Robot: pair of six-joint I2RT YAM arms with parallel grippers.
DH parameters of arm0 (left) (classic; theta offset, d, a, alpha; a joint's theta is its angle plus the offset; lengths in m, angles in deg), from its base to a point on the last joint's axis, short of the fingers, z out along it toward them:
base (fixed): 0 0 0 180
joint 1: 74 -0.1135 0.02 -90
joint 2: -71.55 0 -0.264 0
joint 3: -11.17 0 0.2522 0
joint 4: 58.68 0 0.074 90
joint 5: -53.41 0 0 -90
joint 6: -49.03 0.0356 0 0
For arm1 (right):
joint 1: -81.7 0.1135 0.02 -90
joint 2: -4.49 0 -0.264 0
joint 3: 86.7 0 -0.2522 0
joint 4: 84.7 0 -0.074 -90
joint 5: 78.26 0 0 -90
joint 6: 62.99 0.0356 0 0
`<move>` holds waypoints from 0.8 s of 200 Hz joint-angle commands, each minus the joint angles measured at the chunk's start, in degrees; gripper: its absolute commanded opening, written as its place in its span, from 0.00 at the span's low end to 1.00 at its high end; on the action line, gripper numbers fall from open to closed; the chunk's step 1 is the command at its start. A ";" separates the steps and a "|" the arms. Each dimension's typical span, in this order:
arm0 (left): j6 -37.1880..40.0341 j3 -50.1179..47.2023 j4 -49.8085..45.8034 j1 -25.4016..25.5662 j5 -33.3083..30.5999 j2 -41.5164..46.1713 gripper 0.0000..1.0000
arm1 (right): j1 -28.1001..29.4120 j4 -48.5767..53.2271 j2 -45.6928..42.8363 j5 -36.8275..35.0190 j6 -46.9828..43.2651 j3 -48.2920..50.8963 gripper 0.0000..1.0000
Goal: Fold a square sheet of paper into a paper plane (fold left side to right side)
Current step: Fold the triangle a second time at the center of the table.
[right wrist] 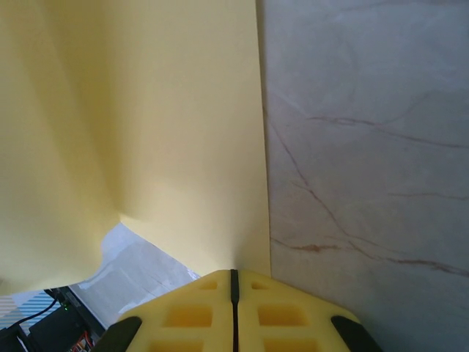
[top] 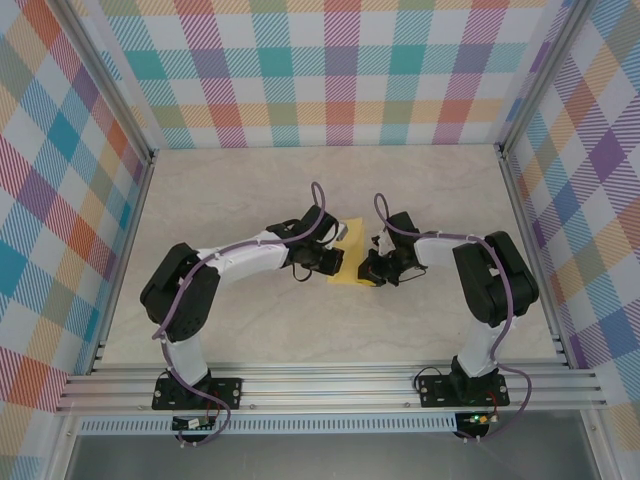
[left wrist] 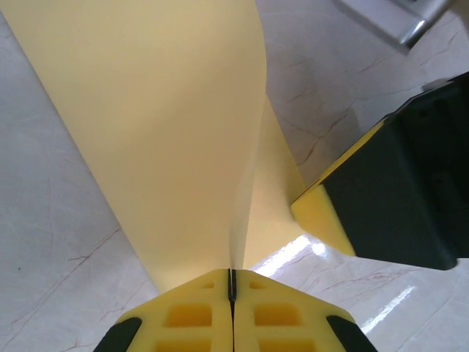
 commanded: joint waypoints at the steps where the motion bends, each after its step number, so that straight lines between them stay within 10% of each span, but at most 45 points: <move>1: 3.52 2.75 -3.69 -1.30 0.32 -1.36 0.05 | 0.58 3.86 1.66 -2.43 -2.00 -0.81 0.05; 160: 8.15 9.28 -7.22 -3.15 -3.21 -8.05 0.06 | 1.24 6.30 1.48 -3.39 -3.17 -1.60 0.05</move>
